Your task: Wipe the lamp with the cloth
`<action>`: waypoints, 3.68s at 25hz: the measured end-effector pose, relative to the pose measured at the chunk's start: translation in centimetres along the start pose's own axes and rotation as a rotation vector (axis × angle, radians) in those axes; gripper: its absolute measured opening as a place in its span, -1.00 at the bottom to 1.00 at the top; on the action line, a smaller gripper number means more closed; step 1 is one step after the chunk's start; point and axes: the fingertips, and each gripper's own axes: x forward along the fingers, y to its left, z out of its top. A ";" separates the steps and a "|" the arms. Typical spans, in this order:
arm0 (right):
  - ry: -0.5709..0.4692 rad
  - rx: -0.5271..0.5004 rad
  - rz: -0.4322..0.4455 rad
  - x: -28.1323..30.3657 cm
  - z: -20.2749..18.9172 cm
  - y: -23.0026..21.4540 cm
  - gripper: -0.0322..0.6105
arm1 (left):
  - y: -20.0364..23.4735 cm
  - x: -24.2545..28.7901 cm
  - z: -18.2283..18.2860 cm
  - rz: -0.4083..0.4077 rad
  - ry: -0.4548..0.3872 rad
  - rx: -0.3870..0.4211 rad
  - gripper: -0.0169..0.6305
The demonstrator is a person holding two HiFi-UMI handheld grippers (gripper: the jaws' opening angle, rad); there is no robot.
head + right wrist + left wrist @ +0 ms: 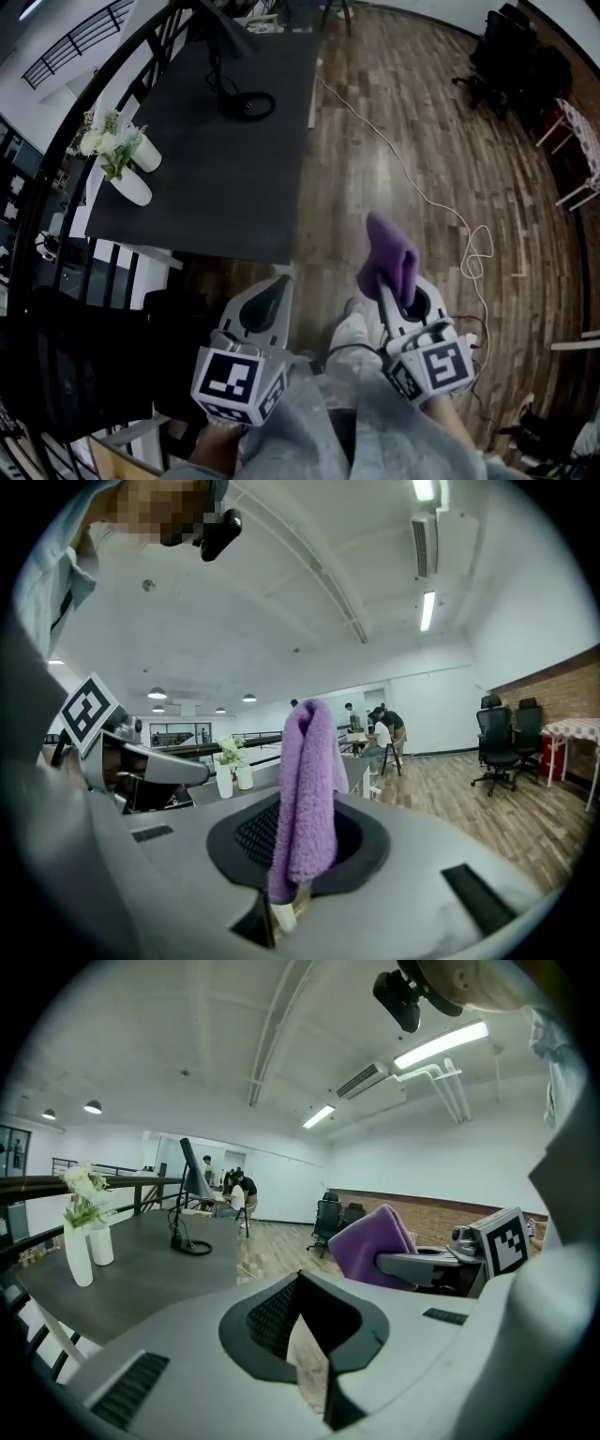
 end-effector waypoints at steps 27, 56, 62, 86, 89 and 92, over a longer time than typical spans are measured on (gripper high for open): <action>-0.034 -0.059 0.147 8.5 4.8 -22.1 -0.74 | -4.2 20.8 9.2 0.155 -0.058 0.014 -0.91; 0.011 -0.215 0.079 20.6 7.0 -30.7 -0.74 | 2.0 38.0 14.4 0.087 -0.048 -0.020 -0.91; 0.022 -0.195 0.148 27.7 9.2 -31.3 -0.74 | 6.6 41.9 17.1 0.120 -0.044 -0.052 -0.91; -0.016 -0.165 0.488 49.4 13.4 -28.8 -0.74 | 22.4 43.8 20.4 0.503 -0.096 -0.193 -0.91; -0.012 -0.203 0.603 53.7 14.0 -27.2 -0.74 | 24.6 43.8 21.5 0.578 -0.147 -0.251 -0.91; -0.004 -0.210 0.712 57.5 14.9 -26.0 -0.74 | 26.6 44.4 22.5 0.665 -0.165 -0.260 -0.91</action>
